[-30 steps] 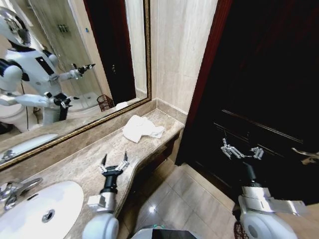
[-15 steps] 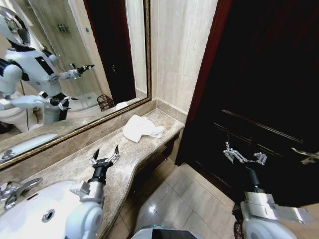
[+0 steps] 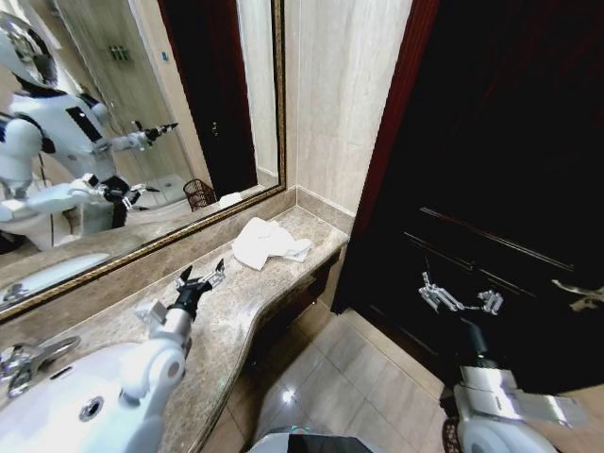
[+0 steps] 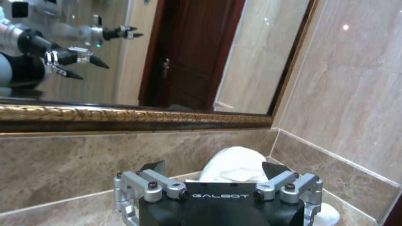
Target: Discard the used towel into the hamper.
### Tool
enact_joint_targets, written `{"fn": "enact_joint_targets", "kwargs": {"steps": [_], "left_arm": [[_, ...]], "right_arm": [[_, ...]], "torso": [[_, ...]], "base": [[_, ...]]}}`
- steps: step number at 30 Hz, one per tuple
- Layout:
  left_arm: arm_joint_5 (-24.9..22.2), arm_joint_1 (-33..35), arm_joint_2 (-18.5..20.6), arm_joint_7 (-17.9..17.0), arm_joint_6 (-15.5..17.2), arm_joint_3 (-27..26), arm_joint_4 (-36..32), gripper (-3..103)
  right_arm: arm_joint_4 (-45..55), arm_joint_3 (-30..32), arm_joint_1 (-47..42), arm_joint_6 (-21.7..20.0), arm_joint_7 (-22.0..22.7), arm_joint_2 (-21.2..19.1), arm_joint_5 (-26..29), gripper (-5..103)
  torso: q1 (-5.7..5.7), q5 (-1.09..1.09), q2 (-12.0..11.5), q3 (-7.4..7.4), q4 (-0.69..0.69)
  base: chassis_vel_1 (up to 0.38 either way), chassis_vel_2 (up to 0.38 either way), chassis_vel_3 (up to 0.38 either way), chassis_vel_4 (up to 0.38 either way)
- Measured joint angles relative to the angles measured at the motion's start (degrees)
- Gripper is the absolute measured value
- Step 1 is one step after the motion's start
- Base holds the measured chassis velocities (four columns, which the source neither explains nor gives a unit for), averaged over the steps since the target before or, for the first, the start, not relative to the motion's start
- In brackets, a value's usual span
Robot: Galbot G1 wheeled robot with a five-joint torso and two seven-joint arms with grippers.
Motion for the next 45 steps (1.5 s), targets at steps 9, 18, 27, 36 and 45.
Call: {"fn": "enact_joint_targets", "kwargs": {"steps": [9, 18, 27, 36, 45], "left_arm": [[-6.31, -7.18, 11.51, -1.38, 1.09, 4.48, 7.08, 100], [-9.19, -20.4, 18.72, -0.46, -0.86, 15.03, 17.37, 100], [-9.38, -29.67, 17.98, -0.29, -1.26, 23.35, 25.53, 100], [-8.68, -39.58, 15.17, 0.8, -1.78, 33.45, 34.3, 100], [-7.15, -44.96, 13.18, 0.26, -2.17, 38.11, 40.28, 100]], "right_arm": [[0.03, -0.16, 0.21, 0.03, -0.09, 0.43, -0.61, 100], [-0.17, 0.03, 0.67, -0.12, -0.17, 0.37, -1.22, 100], [-1.23, 0.22, 0.85, -0.2, -0.19, 0.64, -1.51, 100], [-3.32, 0.1, 1.87, -0.12, -0.09, 1.5, -2.42, 100], [-4.43, 0.18, 2.48, 0.11, -0.28, 1.79, -2.52, 100]], "torso": [[0.0, -0.01, 0.0, 0.0, 0.0], [0.0, 0.0, 0.0, 0.0, 0.0], [-0.01, 0.0, 0.0, 0.0, 0.0], [0.0, 0.02, -0.01, 0.0, 0.0], [0.0, 0.01, -0.01, 0.0, 0.0]], "base": [[0.0, 0.0, 0.0, 0.0], [0.0, 0.0, 0.0, 0.0], [0.0, 0.0, 0.0, 0.0], [0.0, 0.0, 0.0, 0.0], [0.0, 0.0, 0.0, 0.0]]}}
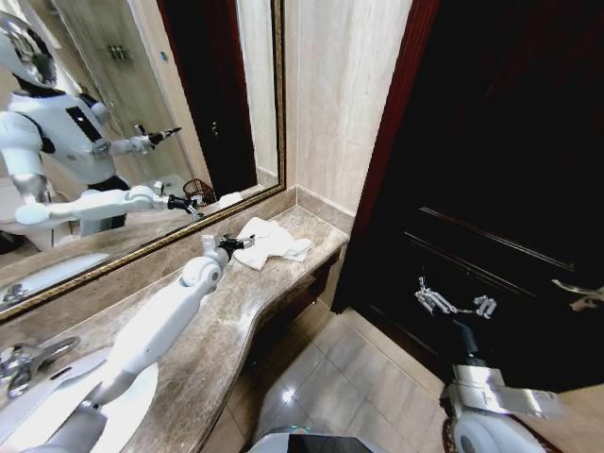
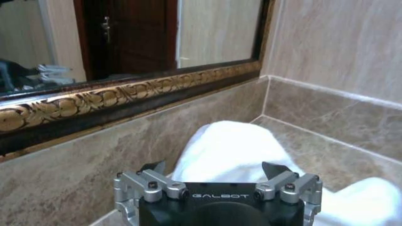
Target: Discard the used towel into the hamper.
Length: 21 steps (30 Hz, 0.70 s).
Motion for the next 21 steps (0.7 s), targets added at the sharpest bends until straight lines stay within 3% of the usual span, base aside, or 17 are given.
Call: {"fn": "enact_joint_targets", "kwargs": {"steps": [5, 10, 20, 21], "left_arm": [[0.55, -2.49, -0.74, 0.16, -0.68, 1.47, 4.59, 100], [0.05, -5.33, -1.74, 2.79, -2.9, 2.38, 10.57, 100], [-3.19, -8.53, -4.54, 5.62, -3.2, 3.65, 16.1, 103], [-3.35, -8.82, -4.86, 6.24, -3.56, 3.9, 16.54, 100]], "right_arm": [[-0.49, -0.28, 0.21, 0.0, -0.16, -0.14, -0.02, 100], [-1.13, -0.47, 0.76, -0.01, -0.24, -1.02, 0.21, 100], [-1.59, -0.54, 1.01, -0.05, -0.25, -1.92, 0.85, 100], [-1.65, -0.53, 1.08, -0.05, -0.27, -1.97, 0.91, 100]], "torso": [[0.0, 0.0, 0.0, 0.0, 0.01], [0.0, 0.0, 0.0, 0.0, 0.0], [0.0, 0.0, 0.0, 0.0, 0.0], [0.0, 0.01, 0.0, 0.0, 0.0]], "base": [[0.0, 0.0, 0.0, 0.0], [0.0, 0.0, 0.0, 0.0], [0.0, 0.0, 0.0, 0.0], [0.0, 0.0, 0.0, 0.0]]}}
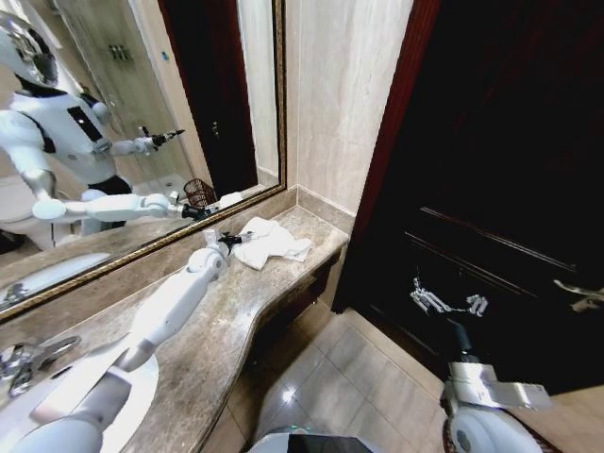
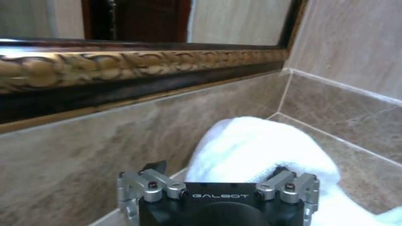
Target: Discard the used towel into the hamper.
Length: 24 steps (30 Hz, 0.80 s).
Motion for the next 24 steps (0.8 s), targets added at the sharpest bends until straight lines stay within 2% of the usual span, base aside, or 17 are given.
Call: {"fn": "enact_joint_targets", "kwargs": {"steps": [4, 5, 10, 12, 13, 15, 17, 21, 23, 24], "left_arm": [[0.1, -0.17, -0.98, 0.66, -0.8, 0.54, 0.71, 88], [0.1, -0.17, -0.98, 0.66, -0.8, 0.54, 0.71, 88], [1.21, 0.19, -2.27, 0.32, -1.15, 0.52, 1.04, 73], [1.41, 0.24, -2.48, 0.19, -1.3, 0.48, 1.14, 73], [1.78, 0.36, -2.94, -0.01, -1.61, 0.28, 1.26, 64], [1.84, 0.47, -3.26, -0.03, -1.72, 0.01, 1.16, 57], [1.86, 0.52, -3.34, -0.01, -1.7, -0.11, 0.98, 57], [2.16, 0.9, -3.41, -0.13, -1.35, -0.26, -0.02, 42], [2.17, 1.04, -3.45, -0.33, -1.26, -0.3, -0.31, 42], [2.17, 1.22, -3.47, -0.55, -1.21, -0.38, -0.66, 38]], "right_arm": [[-0.17, -0.57, 0.37, -0.14, -0.71, 0.72, -0.11, 100], [-0.17, -0.57, 0.37, -0.14, -0.71, 0.72, -0.11, 100], [-0.11, -2.27, 0.13, -0.27, -1.35, 1.67, -1.0, 100], [-0.08, -2.3, 0.08, -0.27, -1.43, 1.66, -1.02, 100], [0.22, -2.32, -0.09, -0.31, -1.73, 1.58, -1.03, 100], [0.61, -2.24, -0.45, -0.33, -1.88, 1.41, -1.03, 100], [0.7, -2.18, -0.66, -0.33, -1.91, 1.29, -1.03, 100], [1.17, -1.79, -1.07, -0.33, -1.97, 1.08, -1.03, 100], [1.41, -1.78, -1.19, -0.33, -2.09, 1.11, -1.03, 100], [1.66, -1.78, -1.36, -0.33, -2.24, 1.18, -1.05, 100]], "torso": [[0.0, -0.01, 0.0, 0.0, 0.0], [0.0, -0.01, 0.0, 0.0, 0.0], [0.0, 0.0, 0.0, 0.0, 0.01], [-0.01, -0.01, 0.0, 0.0, 0.0], [-0.01, -0.01, 0.0, 0.0, 0.0], [-0.01, -0.01, 0.0, 0.0, 0.0], [-0.01, -0.01, 0.0, 0.0, 0.01], [-0.01, -0.01, 0.0, 0.0, 0.0], [-0.01, -0.01, 0.0, 0.0, 0.01], [-0.01, -0.01, 0.0, 0.0, 0.0]], "base": [[0.0, 0.0, 0.0, 0.0], [0.0, 0.0, 0.0, 0.0], [0.0, 0.0, 0.0, 0.0], [0.0, 0.0, 0.0, 0.0], [0.0, 0.0, 0.0, 0.0], [0.0, 0.0, 0.0, 0.0], [0.0, 0.0, 0.0, 0.0], [0.0, 0.0, 0.0, 0.0], [0.0, 0.0, 0.0, 0.0], [0.0, 0.0, 0.0, 0.0]]}}
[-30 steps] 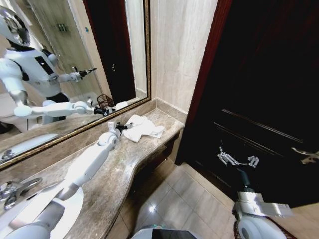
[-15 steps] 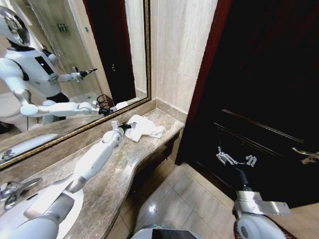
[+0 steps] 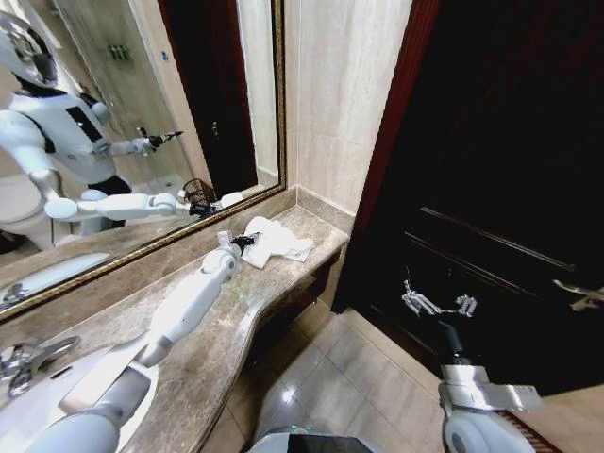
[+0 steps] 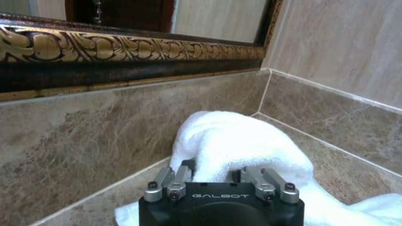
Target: Discard the used towel into the hamper.
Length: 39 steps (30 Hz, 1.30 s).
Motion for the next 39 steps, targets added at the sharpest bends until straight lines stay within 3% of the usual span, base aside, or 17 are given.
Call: {"fn": "enact_joint_targets", "kwargs": {"steps": [5, 6, 8, 15, 20, 30, 35, 37, 38, 39], "left_arm": [[0.03, 0.61, 0.4, -0.63, 0.1, -0.2, -1.2, 26], [0.03, 0.8, 0.64, -0.85, 0.14, -0.25, -1.69, 19], [0.04, 1.0, 0.85, -0.96, 0.15, -0.31, -2.17, 19], [0.62, 3.22, 3.58, -0.8, -0.94, -1.22, -9.7, 2], [3.44, 4.38, 3.93, -1.2, -2.57, -1.75, -13.48, 2], [3.22, 10.28, 6.71, -9.24, -2.67, -4.95, -30.19, 2], [3.0, 18.38, 9.09, -11.17, -2.03, -10.95, -40.98, 2], [3.36, 24.71, 8.13, -12.45, -1.36, -16.36, -47.07, 2], [3.36, 24.71, 8.13, -12.45, -1.36, -16.36, -47.07, 2], [3.84, 30.56, 6.68, -12.86, -0.96, -20.19, -51.4, 2]], "right_arm": [[0.26, -0.04, -0.44, -0.06, -0.28, 0.11, -0.47, 100], [0.27, -0.02, -0.5, -0.28, -0.28, 0.11, -0.7, 100], [0.27, -0.02, -0.52, -0.38, -0.27, 0.11, -0.77, 100], [0.29, -0.38, -0.73, -0.5, -0.28, 0.61, -1.27, 100], [0.57, -0.04, -1.03, -0.49, -0.29, 0.67, -1.24, 100], [-0.02, 0.14, -0.27, -0.51, -0.18, 1.27, -1.0, 100], [-0.56, 0.17, 0.64, -0.48, -0.17, 1.84, -1.01, 100], [-0.93, 0.17, 1.21, -0.45, -0.17, 2.27, -0.97, 100], [-0.93, 0.17, 1.21, -0.45, -0.17, 2.27, -0.97, 100], [-1.28, 0.18, 1.76, -0.46, -0.17, 2.59, -0.66, 100]], "torso": [[0.0, 0.0, 0.01, 0.0, 0.0], [0.0, 0.0, 0.01, 0.0, 0.0], [0.0, 0.0, 0.01, 0.0, 0.0], [0.0, 0.0, 0.01, 0.0, 0.0], [0.0, -0.01, 0.01, 0.0, 0.0], [0.0, 0.0, 0.01, 0.0, 0.0], [0.0, 0.0, 0.01, 0.0, 0.0], [0.0, 0.02, 0.01, -0.01, -0.01], [0.0, 0.02, 0.01, -0.01, -0.01], [0.0, 0.0, 0.01, -0.01, -0.01]], "base": [[0.0, 0.0, 0.0, 0.0], [0.0, 0.0, 0.0, 0.0], [0.0, 0.0, 0.0, 0.0], [0.0, 0.0, 0.0, 0.0], [0.0, 0.0, 0.0, 0.0], [0.0, 0.0, 0.0, 0.0], [0.0, 0.0, 0.0, 0.0], [0.0, 0.0, 0.0, 0.0], [0.0, 0.0, 0.0, 0.0], [0.0, 0.0, 0.0, 0.0]]}}
